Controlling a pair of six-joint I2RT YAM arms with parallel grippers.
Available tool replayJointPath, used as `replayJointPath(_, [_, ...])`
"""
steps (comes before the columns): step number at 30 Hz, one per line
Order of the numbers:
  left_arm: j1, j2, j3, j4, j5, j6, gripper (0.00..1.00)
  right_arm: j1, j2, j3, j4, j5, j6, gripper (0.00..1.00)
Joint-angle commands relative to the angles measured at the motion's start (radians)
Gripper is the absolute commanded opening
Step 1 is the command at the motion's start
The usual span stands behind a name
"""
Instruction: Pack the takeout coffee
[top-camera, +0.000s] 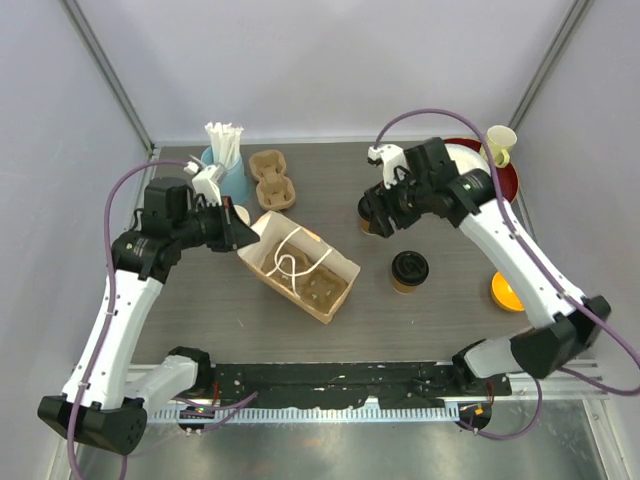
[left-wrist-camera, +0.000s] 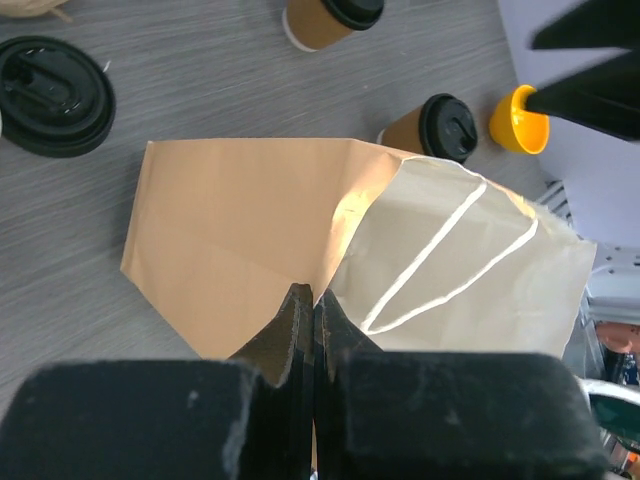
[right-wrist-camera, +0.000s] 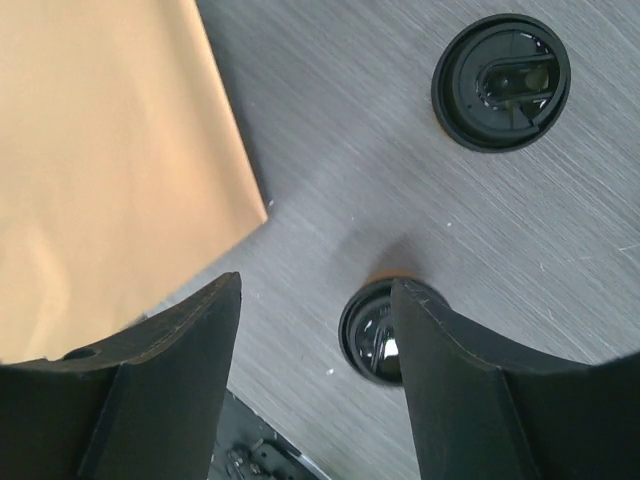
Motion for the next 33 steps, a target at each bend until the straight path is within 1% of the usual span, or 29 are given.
replayJointPath(1, [0.003,0.006,0.012,0.091,0.097,0.029,0.0,-0.006,0.124,0.067,0.154,0.072,0.135,0.68])
replayJointPath(2, [0.003,0.014,0.02,0.082,0.095,0.032,0.0,-0.012,0.152,0.098,0.153,0.099,0.186,0.67])
replayJointPath(3, [0.003,0.023,0.033,0.057,0.089,0.041,0.0,-0.018,0.192,0.182,0.122,0.122,0.204,0.67])
replayJointPath(4, [0.003,0.03,0.036,0.05,0.088,0.051,0.0,-0.021,0.25,0.223,0.107,0.182,0.217,0.67])
replayJointPath(5, [0.003,0.043,0.041,0.042,0.086,0.055,0.0,-0.029,0.278,0.282,0.093,0.2,0.237,0.67])
replayJointPath(7, [0.003,0.06,0.055,0.03,0.095,0.064,0.0,-0.047,0.338,0.313,0.085,0.195,0.257,0.68])
replayJointPath(9, [0.003,0.084,0.076,0.026,0.114,0.069,0.0,-0.098,0.378,0.349,0.056,0.178,0.288,0.67])
replayJointPath(10, [0.003,0.093,0.084,0.019,0.118,0.072,0.0,-0.115,0.404,0.362,0.038,0.169,0.284,0.58])
replayJointPath(11, [0.003,0.106,0.092,0.014,0.121,0.08,0.0,-0.142,0.443,0.385,0.023,0.149,0.276,0.53])
replayJointPath(12, [0.003,0.11,0.104,0.011,0.124,0.086,0.0,-0.152,0.464,0.393,-0.003,0.149,0.235,0.49])
replayJointPath(13, [0.003,0.112,0.109,0.008,0.137,0.092,0.0,-0.155,0.479,0.399,-0.011,0.152,0.212,0.5])
replayJointPath(16, [0.002,0.104,0.099,0.008,0.184,0.133,0.0,-0.158,0.517,0.412,-0.013,0.149,0.115,0.58])
replayJointPath(17, [0.002,0.1,0.093,0.007,0.193,0.165,0.0,-0.161,0.527,0.422,-0.011,0.153,0.103,0.59])
replayJointPath(20, [0.003,0.087,0.087,-0.007,0.223,0.216,0.0,-0.175,0.565,0.442,-0.008,0.155,0.089,0.59])
replayJointPath(25, [0.002,0.081,0.125,-0.02,0.259,0.344,0.0,-0.178,0.62,0.462,0.012,0.153,0.09,0.59])
replayJointPath(30, [0.002,0.08,0.167,-0.042,0.293,0.376,0.0,-0.176,0.651,0.475,0.024,0.153,0.095,0.59])
replayJointPath(33, [0.002,0.096,0.182,-0.067,0.284,0.405,0.0,-0.176,0.655,0.472,0.032,0.145,0.092,0.59])
